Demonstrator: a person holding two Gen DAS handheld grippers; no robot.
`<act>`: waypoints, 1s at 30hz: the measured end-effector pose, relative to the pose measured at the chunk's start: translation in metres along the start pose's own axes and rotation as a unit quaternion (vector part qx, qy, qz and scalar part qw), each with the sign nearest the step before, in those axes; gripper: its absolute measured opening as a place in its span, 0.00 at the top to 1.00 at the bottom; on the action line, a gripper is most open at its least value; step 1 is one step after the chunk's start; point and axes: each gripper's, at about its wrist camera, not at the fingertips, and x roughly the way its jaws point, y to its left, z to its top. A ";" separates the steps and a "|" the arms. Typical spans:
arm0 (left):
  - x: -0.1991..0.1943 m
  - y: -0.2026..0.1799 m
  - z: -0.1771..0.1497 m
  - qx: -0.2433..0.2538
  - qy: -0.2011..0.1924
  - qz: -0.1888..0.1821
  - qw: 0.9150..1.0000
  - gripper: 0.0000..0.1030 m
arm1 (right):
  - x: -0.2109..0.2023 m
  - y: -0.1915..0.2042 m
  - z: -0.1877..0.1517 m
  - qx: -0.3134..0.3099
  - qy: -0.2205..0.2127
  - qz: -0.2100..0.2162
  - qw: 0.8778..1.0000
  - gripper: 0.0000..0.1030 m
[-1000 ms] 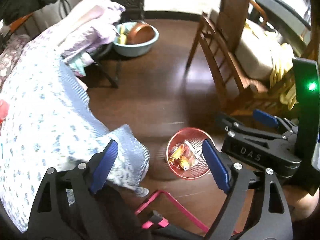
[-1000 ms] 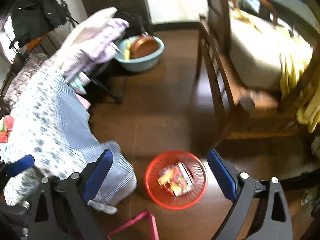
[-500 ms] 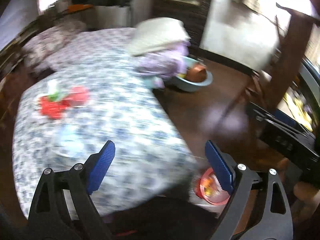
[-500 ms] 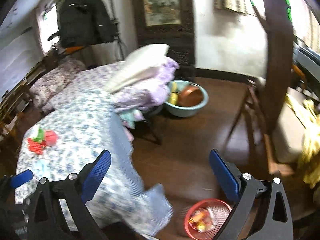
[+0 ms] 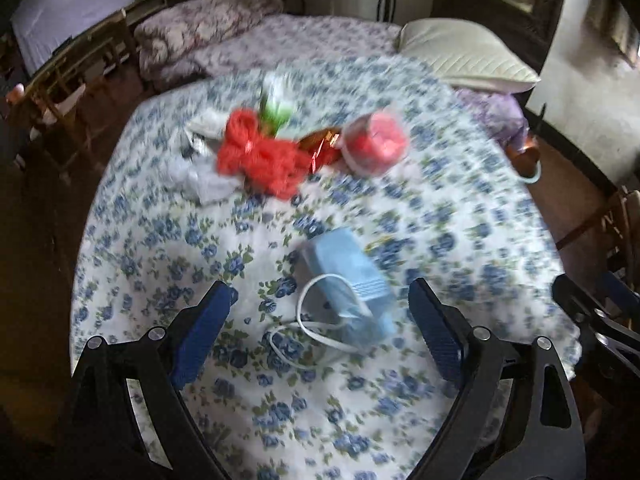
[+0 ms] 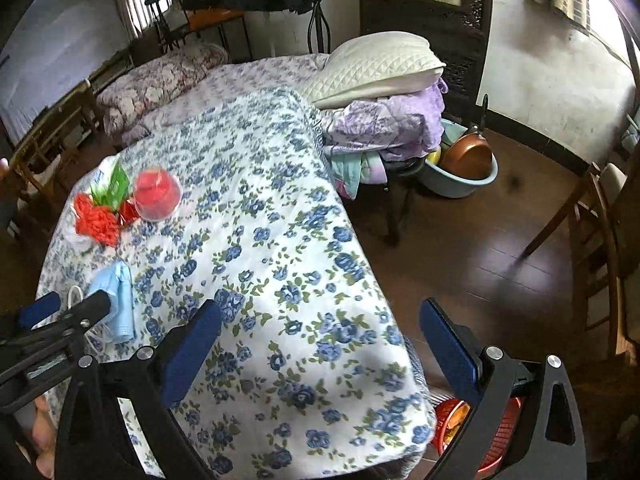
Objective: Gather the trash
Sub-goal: 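Swing both tools back over the trash on the bed, then grasp the blue face mask with the left gripper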
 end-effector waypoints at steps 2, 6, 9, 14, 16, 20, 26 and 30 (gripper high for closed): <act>0.013 0.000 0.000 -0.009 0.014 -0.013 1.000 0.16 | 0.003 -0.002 -0.001 0.013 0.000 0.010 1.000 0.06; 0.032 -0.008 0.002 0.000 0.026 -0.019 0.999 0.32 | 0.014 -0.012 -0.004 0.046 0.018 0.029 0.998 0.06; 0.029 -0.012 0.002 0.029 0.009 -0.016 0.999 0.64 | 0.016 -0.020 -0.006 0.071 0.018 0.032 0.997 0.06; 0.015 0.014 0.007 0.022 -0.005 -0.034 0.999 0.88 | 0.018 -0.017 -0.006 0.067 0.008 0.021 0.997 0.06; 0.006 0.022 0.011 0.042 -0.031 -0.003 0.999 0.88 | 0.017 -0.010 -0.003 0.052 0.001 0.024 0.998 0.06; -0.002 0.055 0.019 0.014 -0.042 0.011 0.999 0.88 | 0.020 0.025 0.006 -0.007 -0.006 0.043 0.999 0.06; -0.011 0.103 0.014 -0.065 -0.034 -0.056 0.996 0.88 | 0.047 0.091 0.024 -0.110 -0.002 0.049 0.993 0.06; -0.011 0.115 0.014 -0.074 -0.039 -0.045 0.995 0.87 | 0.065 0.122 0.035 -0.150 0.004 0.058 0.987 0.06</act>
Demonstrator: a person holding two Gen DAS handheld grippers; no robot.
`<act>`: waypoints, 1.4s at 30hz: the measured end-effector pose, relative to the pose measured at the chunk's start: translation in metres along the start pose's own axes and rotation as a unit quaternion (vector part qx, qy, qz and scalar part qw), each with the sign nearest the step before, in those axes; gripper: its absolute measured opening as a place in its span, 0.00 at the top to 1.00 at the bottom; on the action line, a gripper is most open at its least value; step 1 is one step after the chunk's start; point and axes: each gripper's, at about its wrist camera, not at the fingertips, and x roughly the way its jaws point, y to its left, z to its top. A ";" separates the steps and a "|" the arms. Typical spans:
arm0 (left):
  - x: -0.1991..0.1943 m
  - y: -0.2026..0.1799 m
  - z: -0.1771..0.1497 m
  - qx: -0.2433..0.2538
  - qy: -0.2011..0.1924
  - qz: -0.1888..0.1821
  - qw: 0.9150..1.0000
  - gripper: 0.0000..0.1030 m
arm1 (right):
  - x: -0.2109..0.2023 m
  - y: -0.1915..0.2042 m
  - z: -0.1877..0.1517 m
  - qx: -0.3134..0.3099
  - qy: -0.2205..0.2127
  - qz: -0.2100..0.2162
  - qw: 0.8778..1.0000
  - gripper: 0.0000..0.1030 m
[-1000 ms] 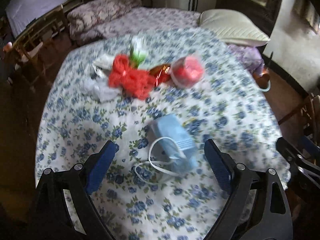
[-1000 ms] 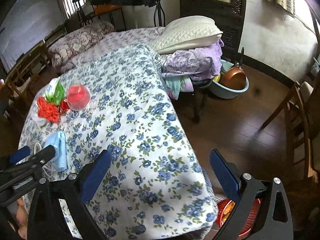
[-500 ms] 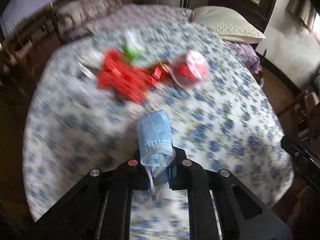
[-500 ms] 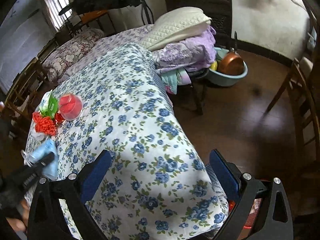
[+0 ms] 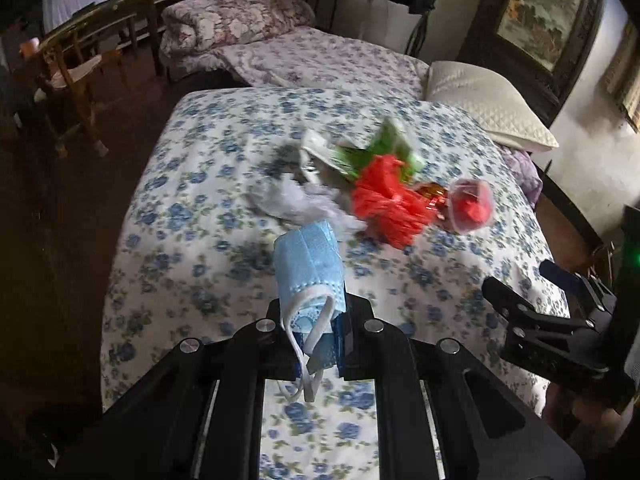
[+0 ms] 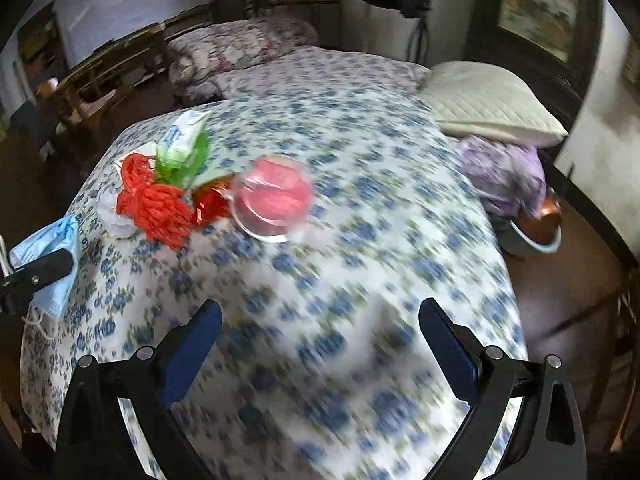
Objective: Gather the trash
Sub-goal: 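Grasp the blue face mask with the left gripper, then grasp the red-lidded clear cup with the right gripper while the left gripper holds the mask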
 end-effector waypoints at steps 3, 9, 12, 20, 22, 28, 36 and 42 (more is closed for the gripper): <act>0.008 0.004 0.001 -0.012 0.011 -0.009 1.000 0.87 | 0.011 0.011 0.012 -0.020 -0.003 -0.009 1.000 0.06; 0.010 -0.004 0.003 0.011 0.013 -0.019 1.000 0.87 | 0.034 0.030 0.034 -0.082 0.006 -0.021 0.996 0.09; 0.011 -0.004 0.004 0.004 0.017 -0.034 0.999 0.87 | 0.043 0.033 0.043 -0.090 0.020 0.000 0.996 0.09; 0.012 -0.006 0.008 0.006 0.010 -0.024 1.000 0.87 | 0.048 0.031 0.056 -0.071 0.022 0.045 0.996 0.47; 0.013 -0.003 0.007 0.002 0.012 -0.022 1.000 0.87 | 0.044 0.030 0.056 -0.071 0.019 0.048 0.996 0.47; 0.016 0.003 0.008 -0.010 0.013 -0.008 1.000 0.87 | 0.018 0.029 0.037 -0.084 0.003 0.048 0.995 0.47; 0.017 -0.005 0.000 0.005 0.013 0.011 1.000 0.87 | -0.024 0.002 -0.004 -0.046 -0.014 0.044 0.998 0.47; 0.019 -0.009 -0.006 0.005 0.019 0.014 1.000 0.87 | -0.041 -0.033 -0.037 0.018 -0.030 0.023 0.999 0.47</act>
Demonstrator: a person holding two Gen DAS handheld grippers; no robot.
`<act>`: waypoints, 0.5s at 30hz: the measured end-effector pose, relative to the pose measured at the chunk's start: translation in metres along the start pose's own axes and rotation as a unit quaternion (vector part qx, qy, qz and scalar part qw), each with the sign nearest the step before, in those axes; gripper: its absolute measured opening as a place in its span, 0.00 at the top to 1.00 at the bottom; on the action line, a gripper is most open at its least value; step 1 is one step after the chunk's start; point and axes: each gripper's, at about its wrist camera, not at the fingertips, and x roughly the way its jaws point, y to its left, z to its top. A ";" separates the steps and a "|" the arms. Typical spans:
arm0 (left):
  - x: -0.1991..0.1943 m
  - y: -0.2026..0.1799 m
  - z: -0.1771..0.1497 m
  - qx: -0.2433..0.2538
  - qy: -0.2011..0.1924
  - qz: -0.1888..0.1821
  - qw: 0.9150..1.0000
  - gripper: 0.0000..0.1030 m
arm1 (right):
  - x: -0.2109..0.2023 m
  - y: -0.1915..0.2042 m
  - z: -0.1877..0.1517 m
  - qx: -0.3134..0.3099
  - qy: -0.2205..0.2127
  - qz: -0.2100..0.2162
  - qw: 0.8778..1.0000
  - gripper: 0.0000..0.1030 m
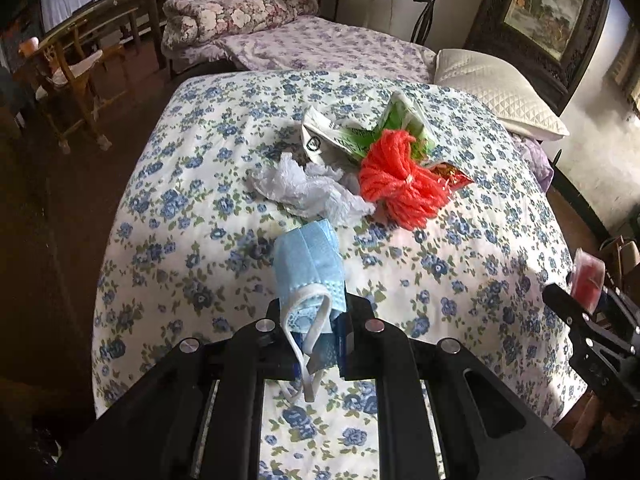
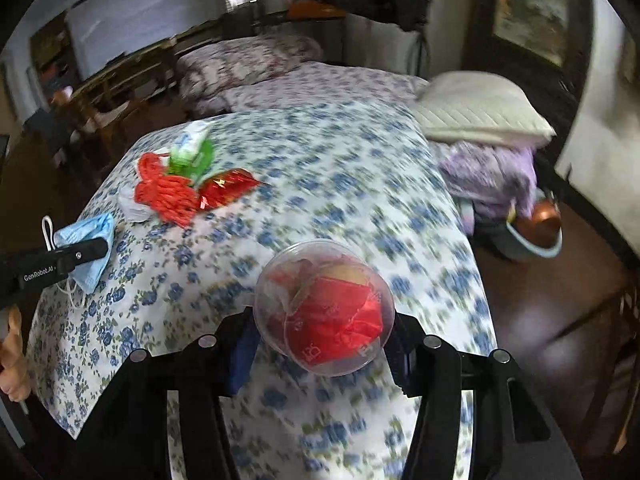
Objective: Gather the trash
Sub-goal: 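Grasp the red-lidded clear cup with the right gripper while the left gripper holds the mask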
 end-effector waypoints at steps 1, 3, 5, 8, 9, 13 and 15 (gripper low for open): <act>0.000 0.000 -0.001 -0.002 0.002 -0.002 1.000 0.87 | -0.003 -0.003 -0.004 0.007 -0.002 0.001 1.000 0.47; 0.000 -0.003 -0.004 -0.002 0.003 0.000 1.000 0.87 | -0.008 -0.005 -0.012 0.012 -0.008 0.003 1.000 0.47; -0.002 -0.006 -0.007 0.003 0.000 0.005 1.000 0.87 | -0.013 -0.003 -0.018 0.007 -0.015 0.007 1.000 0.47; -0.007 -0.010 -0.011 0.006 -0.007 0.009 1.000 0.87 | -0.024 -0.004 -0.026 0.007 -0.030 0.018 0.999 0.47; -0.009 -0.013 -0.013 0.011 -0.010 0.013 1.000 0.87 | -0.024 -0.004 -0.025 0.009 -0.030 0.019 0.999 0.47; -0.014 -0.024 -0.020 0.026 -0.016 0.016 0.999 0.87 | -0.023 -0.001 -0.027 0.001 -0.027 0.013 1.000 0.47; -0.016 -0.030 -0.023 0.031 -0.017 0.012 0.999 0.87 | -0.024 0.001 -0.027 -0.004 -0.030 0.009 0.999 0.47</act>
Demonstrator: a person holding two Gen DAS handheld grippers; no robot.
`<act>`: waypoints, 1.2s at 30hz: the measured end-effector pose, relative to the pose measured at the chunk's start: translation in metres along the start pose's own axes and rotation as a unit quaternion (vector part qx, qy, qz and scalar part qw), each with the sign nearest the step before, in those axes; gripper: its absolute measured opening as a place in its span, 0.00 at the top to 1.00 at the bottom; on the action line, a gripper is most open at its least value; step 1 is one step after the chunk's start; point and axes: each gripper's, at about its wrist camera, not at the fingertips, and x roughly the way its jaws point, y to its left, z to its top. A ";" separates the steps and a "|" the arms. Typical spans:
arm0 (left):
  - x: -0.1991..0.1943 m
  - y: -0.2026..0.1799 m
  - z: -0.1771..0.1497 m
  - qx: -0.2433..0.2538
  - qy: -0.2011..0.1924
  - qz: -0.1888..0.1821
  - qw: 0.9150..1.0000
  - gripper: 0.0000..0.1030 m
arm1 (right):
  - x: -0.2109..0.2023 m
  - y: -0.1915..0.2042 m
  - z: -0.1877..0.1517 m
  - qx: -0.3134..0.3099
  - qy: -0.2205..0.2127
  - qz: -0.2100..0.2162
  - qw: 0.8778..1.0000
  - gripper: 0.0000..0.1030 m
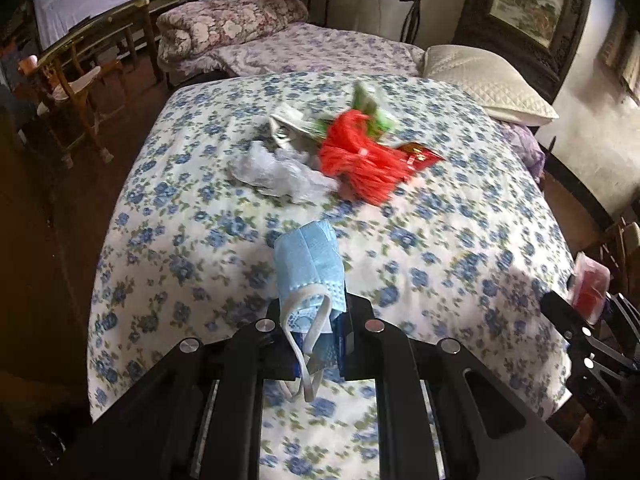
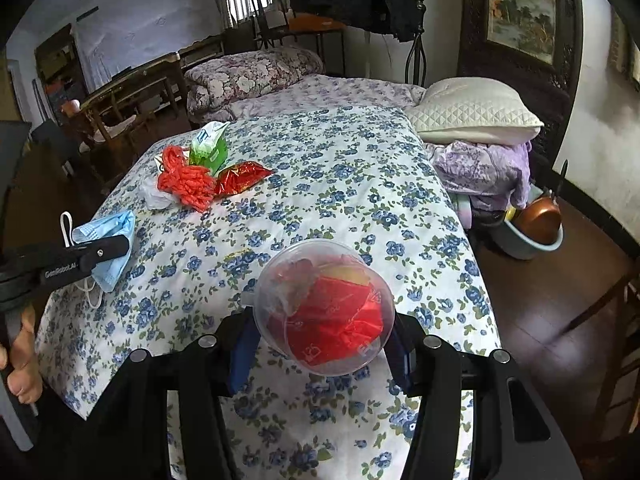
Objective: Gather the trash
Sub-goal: 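Grasp the red-lidded clear cup with the right gripper while the left gripper holds the mask, then carry mask and cup to the red wastebasket and release them inside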
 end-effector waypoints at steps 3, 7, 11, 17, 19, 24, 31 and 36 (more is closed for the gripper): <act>-0.003 -0.009 -0.001 0.005 -0.003 -0.001 1.000 0.87 | -0.005 -0.002 0.001 0.009 -0.010 0.005 1.000 0.47; -0.005 -0.020 -0.001 0.000 -0.003 -0.006 1.000 0.87 | -0.013 -0.006 0.003 0.029 -0.025 0.013 0.999 0.47; -0.008 -0.034 -0.005 0.001 -0.001 -0.018 1.000 0.87 | -0.025 -0.012 0.005 0.045 -0.041 0.021 0.998 0.47; -0.008 -0.052 -0.012 0.021 -0.004 -0.012 1.000 0.87 | -0.057 -0.028 0.009 0.055 -0.086 0.019 0.995 0.47; -0.009 -0.056 -0.016 0.029 -0.005 -0.013 0.999 0.87 | -0.065 -0.037 0.009 0.064 -0.088 0.022 0.994 0.47; -0.012 -0.069 -0.021 0.041 0.001 -0.047 0.998 0.87 | -0.091 -0.072 0.004 0.072 -0.101 0.010 0.992 0.47; -0.037 -0.111 -0.026 0.100 -0.024 -0.070 0.992 0.87 | -0.119 -0.127 -0.027 0.086 -0.099 -0.023 0.991 0.47; -0.052 -0.161 -0.034 0.156 -0.023 -0.107 0.982 0.87 | -0.137 -0.183 -0.072 0.111 -0.071 -0.071 0.989 0.47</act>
